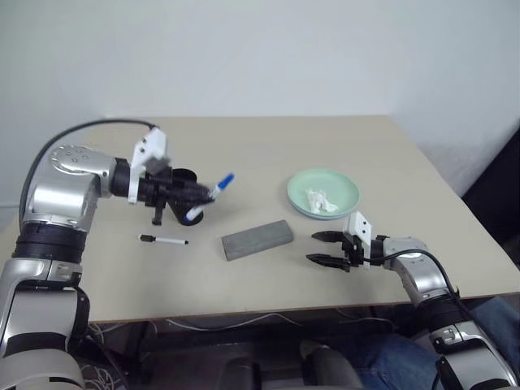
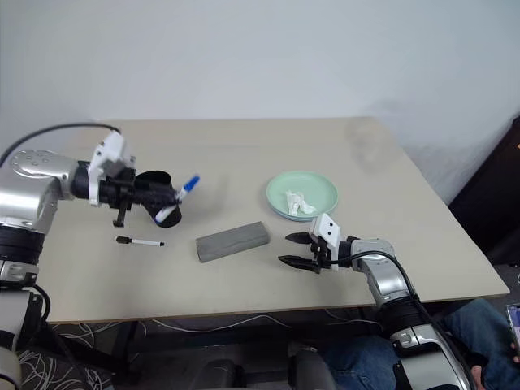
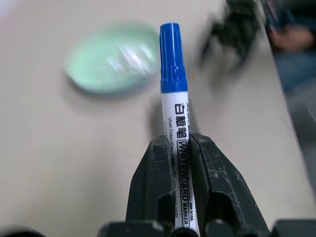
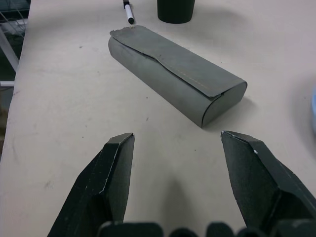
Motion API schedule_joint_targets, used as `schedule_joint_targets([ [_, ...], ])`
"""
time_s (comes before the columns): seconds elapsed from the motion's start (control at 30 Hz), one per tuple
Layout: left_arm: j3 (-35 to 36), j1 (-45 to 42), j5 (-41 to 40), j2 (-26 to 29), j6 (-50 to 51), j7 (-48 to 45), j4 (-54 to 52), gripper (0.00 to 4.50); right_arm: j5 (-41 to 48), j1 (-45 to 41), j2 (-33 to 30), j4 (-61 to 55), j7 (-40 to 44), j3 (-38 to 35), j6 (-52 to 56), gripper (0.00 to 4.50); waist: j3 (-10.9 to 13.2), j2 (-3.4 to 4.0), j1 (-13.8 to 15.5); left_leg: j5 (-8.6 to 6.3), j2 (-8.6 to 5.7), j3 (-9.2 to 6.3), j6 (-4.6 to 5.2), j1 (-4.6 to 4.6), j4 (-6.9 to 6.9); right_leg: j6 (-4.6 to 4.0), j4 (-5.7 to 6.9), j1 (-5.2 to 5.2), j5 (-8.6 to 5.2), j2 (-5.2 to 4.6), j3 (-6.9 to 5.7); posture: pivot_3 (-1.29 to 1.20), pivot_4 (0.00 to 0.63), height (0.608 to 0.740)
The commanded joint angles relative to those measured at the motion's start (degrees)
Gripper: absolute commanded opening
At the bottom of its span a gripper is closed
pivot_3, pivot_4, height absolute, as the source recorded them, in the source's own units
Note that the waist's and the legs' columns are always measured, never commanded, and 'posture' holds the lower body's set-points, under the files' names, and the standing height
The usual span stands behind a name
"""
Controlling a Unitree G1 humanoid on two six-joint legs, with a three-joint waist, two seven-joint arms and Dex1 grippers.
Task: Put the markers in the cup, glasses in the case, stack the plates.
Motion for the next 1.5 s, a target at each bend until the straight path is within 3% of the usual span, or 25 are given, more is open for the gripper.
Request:
schedule_joint_targets([
  [0.03, 7.7, -2.2, -2.6, -2.9, 1.3, 9.5, -0.7, 0.08, 0.5, -0.9, -0.2, -1.8, 0.4, -0.6, -0.8, 3.05, 0.0, -0.02, 0.1, 0.0, 0.0, 0.0, 0.0, -0.01, 0.0, 0.0, 0.01, 0.0, 0.0, 0.0, -0.02, 0.0, 0.0, 0.721],
  [0.3, 16.0, -1.5, -0.5, -7.5, -7.4, 24.2, 6.1, 0.08, 0.4, -1.2, -0.2, -1.7, 0.7, -0.6, -0.8, 3.05, 0.0, -0.03, 0.1, 0.01, -0.01, 0.02, -0.01, 0.01, 0.01, 0.01, -0.01, 0.05, 0.01, -0.01, -0.04, 0.0, 0.0, 0.721],
  [0.53, 18.3, 0.3, 2.5, -10.2, -16.0, 32.4, 12.4, 0.08, 0.4, -1.7, -0.3, -1.5, 0.8, -0.6, -0.5, 3.05, 0.0, -0.05, 0.1, 0.01, -0.02, 0.03, -0.02, 0.01, 0.01, 0.02, -0.03, 0.08, 0.03, -0.02, -0.06, 0.0, 0.0, 0.721],
  [1.0, 17.8, 2.9, 4.3, -12.7, -20.1, 33.8, 18.0, 0.08, 1.5, -1.7, -0.4, -2.9, 1.2, -1.3, 0.5, 3.05, 0.0, -0.06, 0.1, 0.0, -0.02, 0.03, -0.02, -0.02, 0.01, 0.04, -0.05, 0.07, 0.05, -0.02, -0.09, 0.0, 0.0, 0.721],
  [1.5, 17.8, 1.6, 7.0, -14.5, -25.2, 34.3, 25.8, 0.08, 12.7, -4.8, 0.8, -12.4, -0.8, -8.1, 10.7, 3.05, 0.0, -0.06, 0.1, 0.0, -0.01, 0.0, -0.03, -0.04, 0.0, 0.05, -0.08, 0.07, 0.06, -0.04, -0.15, 0.0, 0.0, 0.721],
])
